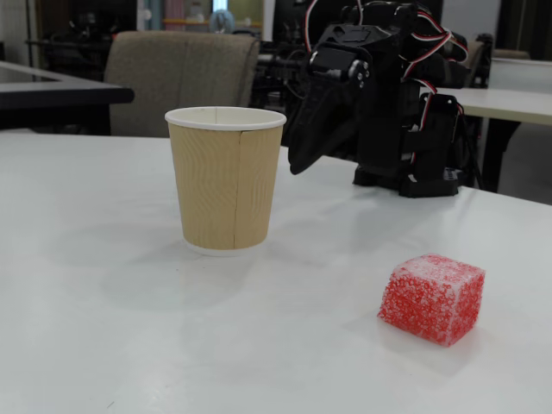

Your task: Grasp a red cube and put it in the cup.

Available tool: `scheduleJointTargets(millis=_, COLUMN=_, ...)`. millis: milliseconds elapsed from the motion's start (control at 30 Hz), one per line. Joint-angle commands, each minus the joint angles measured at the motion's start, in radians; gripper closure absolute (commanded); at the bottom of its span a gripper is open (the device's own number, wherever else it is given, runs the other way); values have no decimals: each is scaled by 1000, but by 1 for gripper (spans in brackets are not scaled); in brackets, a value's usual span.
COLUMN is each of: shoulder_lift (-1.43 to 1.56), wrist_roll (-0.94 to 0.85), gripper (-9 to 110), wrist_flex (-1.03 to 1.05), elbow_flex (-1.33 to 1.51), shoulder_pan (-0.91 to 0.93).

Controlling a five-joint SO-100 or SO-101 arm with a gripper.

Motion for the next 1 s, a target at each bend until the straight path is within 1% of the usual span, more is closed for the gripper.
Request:
scheduleJointTargets(millis=0, shoulder_lift=12, wrist_roll=-230, gripper=101, wrist_flex=-41, elbow_flex=71, shoulder_pan=-5)
scheduleJointTargets(millis=233, shoulder_lift=12, wrist_roll=-686, gripper=101, wrist_flex=-31, elbow_flex=71, shoulder_pan=-61)
scheduleJointTargets(millis=500, shoulder_lift=12, wrist_roll=-1011, gripper=101, wrist_flex=-21, elbow_flex=71, shoulder_pan=-71)
scheduleJointTargets(millis=567, shoulder_lift=12, wrist_roll=-1048, gripper=101, wrist_flex=-25, elbow_flex=71, shoulder_pan=-77)
scheduleJointTargets(millis=967, shoulder_lift=-23, wrist_roll=-1057, gripper=101, wrist_flex=-54, elbow_flex=71, shoulder_pan=-225)
